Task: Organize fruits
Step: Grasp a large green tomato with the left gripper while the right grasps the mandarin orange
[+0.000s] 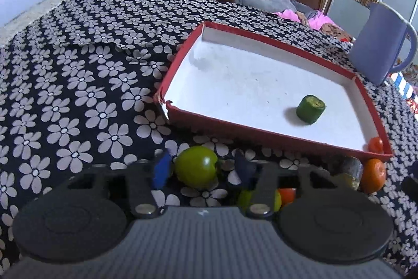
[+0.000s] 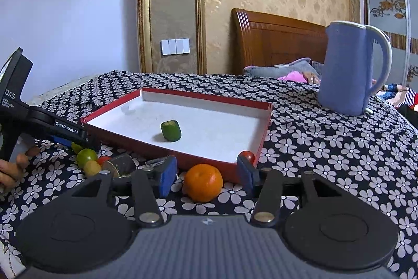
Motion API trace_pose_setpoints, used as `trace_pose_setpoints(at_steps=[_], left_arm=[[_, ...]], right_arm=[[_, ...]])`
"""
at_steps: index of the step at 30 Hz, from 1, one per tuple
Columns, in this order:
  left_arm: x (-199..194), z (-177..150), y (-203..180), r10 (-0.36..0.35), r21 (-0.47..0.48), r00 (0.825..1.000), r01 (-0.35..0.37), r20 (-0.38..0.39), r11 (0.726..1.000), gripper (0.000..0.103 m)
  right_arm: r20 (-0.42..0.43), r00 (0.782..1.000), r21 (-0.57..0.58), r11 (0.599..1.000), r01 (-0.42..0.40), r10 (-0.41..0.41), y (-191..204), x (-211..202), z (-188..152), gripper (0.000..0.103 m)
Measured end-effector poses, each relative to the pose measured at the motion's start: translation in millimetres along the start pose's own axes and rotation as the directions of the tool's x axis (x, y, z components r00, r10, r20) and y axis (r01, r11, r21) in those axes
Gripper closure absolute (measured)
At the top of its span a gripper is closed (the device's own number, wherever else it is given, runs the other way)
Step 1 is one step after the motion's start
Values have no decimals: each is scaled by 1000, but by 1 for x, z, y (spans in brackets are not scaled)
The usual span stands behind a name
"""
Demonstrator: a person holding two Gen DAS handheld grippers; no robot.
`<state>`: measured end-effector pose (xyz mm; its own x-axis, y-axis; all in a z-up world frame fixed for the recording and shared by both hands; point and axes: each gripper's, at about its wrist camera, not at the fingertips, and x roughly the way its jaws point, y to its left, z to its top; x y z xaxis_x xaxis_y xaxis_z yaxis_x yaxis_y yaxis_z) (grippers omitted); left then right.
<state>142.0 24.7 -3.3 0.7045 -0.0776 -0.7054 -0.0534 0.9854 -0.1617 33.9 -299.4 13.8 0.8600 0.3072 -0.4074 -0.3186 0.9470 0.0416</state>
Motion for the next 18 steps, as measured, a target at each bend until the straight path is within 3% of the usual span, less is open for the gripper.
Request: trace_pose_setpoints(at_steps=[7,13,18], left_arm=[[-13,-6,11,-42,-62,999,44,25,997,71],[-35,-19,3,46,-22,992,-44,120,999,71],[-56,-23,-2,76,10,979,-79,190,997,71]], right_arm=[[-41,999,-16,1000,7,-8,0,6,-4,52],[-109,994,-67,998,6,-13,3,23,-10,52],[-150,988,-106,994,0,-16,5,41,-6,52]])
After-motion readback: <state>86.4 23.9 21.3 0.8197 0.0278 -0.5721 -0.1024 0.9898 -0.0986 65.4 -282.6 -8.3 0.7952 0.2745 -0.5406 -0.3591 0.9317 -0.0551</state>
